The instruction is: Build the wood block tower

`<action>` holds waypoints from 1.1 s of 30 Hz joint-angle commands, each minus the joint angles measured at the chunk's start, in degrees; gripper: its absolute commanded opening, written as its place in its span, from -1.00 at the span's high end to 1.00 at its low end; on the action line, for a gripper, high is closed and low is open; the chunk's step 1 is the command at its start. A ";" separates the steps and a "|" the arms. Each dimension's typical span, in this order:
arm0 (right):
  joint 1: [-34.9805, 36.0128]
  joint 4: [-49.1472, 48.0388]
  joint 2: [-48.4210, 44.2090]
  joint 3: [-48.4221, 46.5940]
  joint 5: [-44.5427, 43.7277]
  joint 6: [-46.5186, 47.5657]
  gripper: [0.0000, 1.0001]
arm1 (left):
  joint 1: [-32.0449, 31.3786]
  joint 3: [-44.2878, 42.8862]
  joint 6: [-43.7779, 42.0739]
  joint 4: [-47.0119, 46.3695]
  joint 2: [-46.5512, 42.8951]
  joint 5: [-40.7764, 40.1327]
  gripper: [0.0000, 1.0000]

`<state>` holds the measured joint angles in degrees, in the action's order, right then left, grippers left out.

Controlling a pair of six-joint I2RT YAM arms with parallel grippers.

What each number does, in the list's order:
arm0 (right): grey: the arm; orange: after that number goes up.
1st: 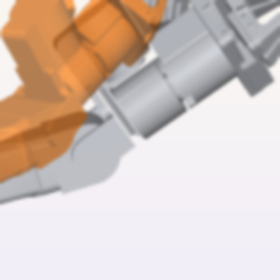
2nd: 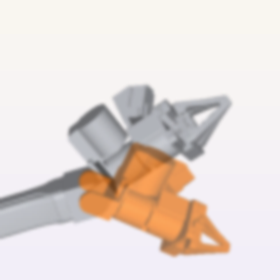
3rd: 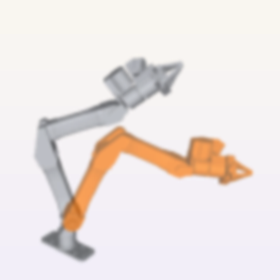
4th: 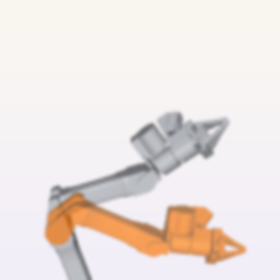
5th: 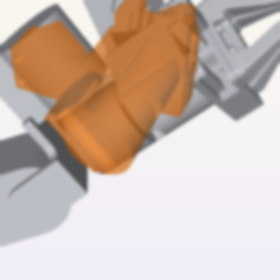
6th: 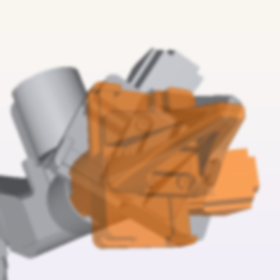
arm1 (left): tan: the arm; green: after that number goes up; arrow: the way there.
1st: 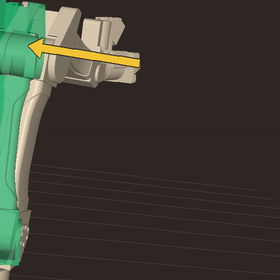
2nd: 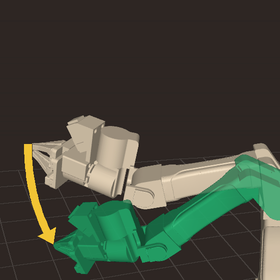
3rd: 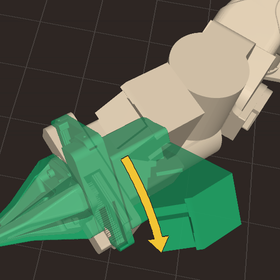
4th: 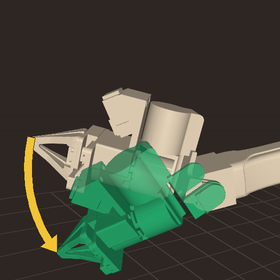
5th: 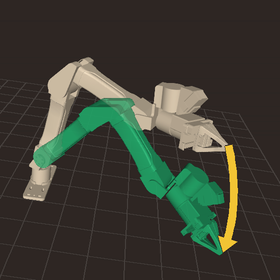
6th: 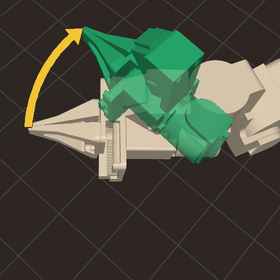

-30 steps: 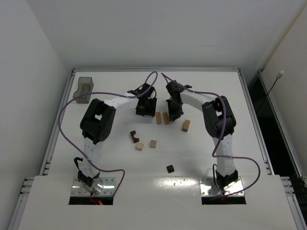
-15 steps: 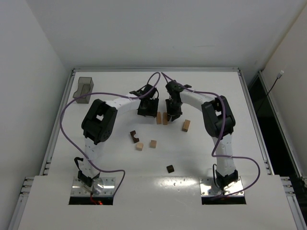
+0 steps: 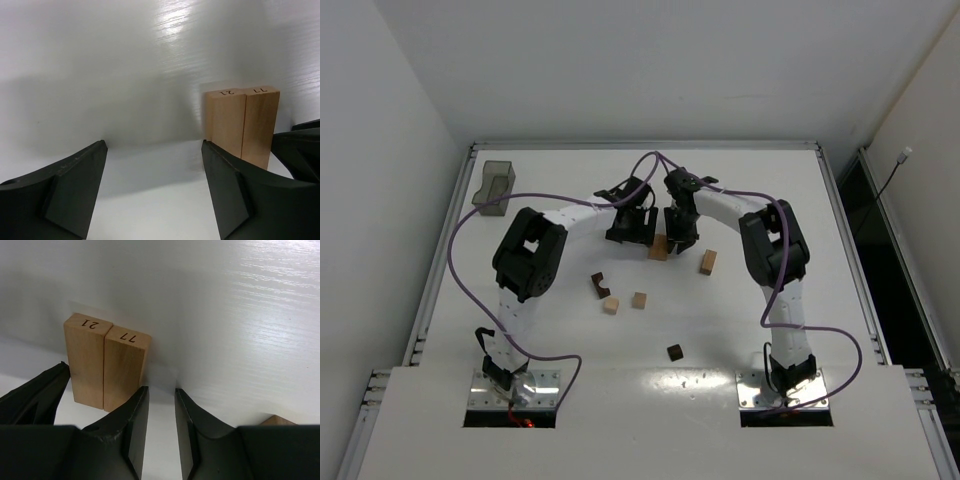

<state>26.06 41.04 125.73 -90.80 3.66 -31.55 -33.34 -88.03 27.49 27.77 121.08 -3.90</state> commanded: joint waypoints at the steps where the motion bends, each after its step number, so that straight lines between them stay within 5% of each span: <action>1: 0.74 -1.05 2.85 -1.22 1.00 -0.88 0.47 | -0.76 -0.92 1.17 0.71 2.15 1.97 -0.51; 8: 1.27 -1.05 2.24 -0.43 -0.76 -0.88 0.10 | -0.76 -0.92 2.39 1.23 1.45 -2.24 -0.70; 33: -0.49 -0.17 3.20 -2.45 -3.49 -0.88 0.10 | -0.76 5.58 3.01 -0.43 -3.91 -2.69 -0.72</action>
<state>25.96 42.72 126.17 -92.01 2.39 -31.75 -33.45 -84.71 29.02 26.39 119.35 -8.97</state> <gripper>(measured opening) 0.447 0.862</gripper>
